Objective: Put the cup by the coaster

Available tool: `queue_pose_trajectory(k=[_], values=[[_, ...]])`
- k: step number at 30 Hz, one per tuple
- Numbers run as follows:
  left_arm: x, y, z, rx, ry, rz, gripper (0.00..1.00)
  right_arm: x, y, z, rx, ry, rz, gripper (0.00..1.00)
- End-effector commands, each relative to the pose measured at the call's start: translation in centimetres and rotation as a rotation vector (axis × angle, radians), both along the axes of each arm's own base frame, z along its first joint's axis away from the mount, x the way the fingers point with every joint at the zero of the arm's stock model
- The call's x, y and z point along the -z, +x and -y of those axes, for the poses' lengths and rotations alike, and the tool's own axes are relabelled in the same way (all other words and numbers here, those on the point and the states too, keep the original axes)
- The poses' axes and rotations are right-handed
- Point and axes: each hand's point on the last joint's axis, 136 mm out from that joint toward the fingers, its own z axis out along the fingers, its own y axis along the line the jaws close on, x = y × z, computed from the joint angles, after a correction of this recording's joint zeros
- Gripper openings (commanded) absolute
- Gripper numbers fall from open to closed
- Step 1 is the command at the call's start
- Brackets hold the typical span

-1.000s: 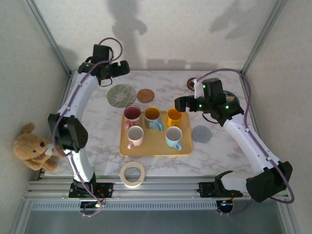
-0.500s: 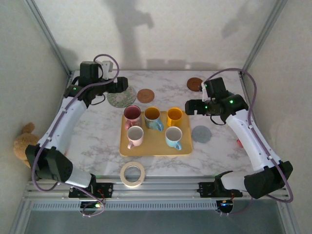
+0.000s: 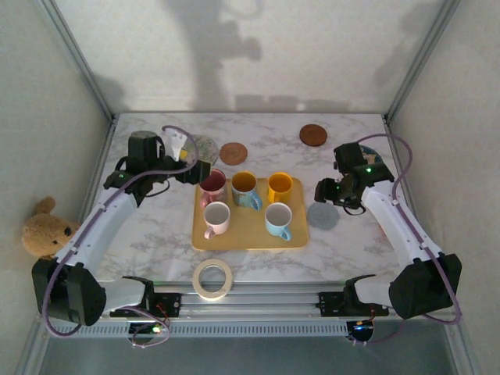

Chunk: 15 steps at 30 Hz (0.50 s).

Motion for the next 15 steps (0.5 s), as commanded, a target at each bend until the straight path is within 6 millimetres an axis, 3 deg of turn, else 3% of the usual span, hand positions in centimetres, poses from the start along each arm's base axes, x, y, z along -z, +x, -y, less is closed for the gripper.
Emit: queue_pose_trajectory(k=[1, 10, 15], values=[[-2.1, -1.5, 1.9, 0.167, 0.02, 0.167, 1.0, 1.4, 0.1, 0.4, 0.044, 0.001, -0.021, 0.62], [0.7, -4.1, 3.0, 0.274, 0.072, 0.163, 1.0, 6.0, -0.5, 0.7, 0.083, -0.015, -0.121, 0.4], [1.9, -4.6, 2.8, 0.269, 0.076, 0.14, 1.0, 8.1, -0.7, 0.8, 0.1, -0.029, -0.159, 0.23]])
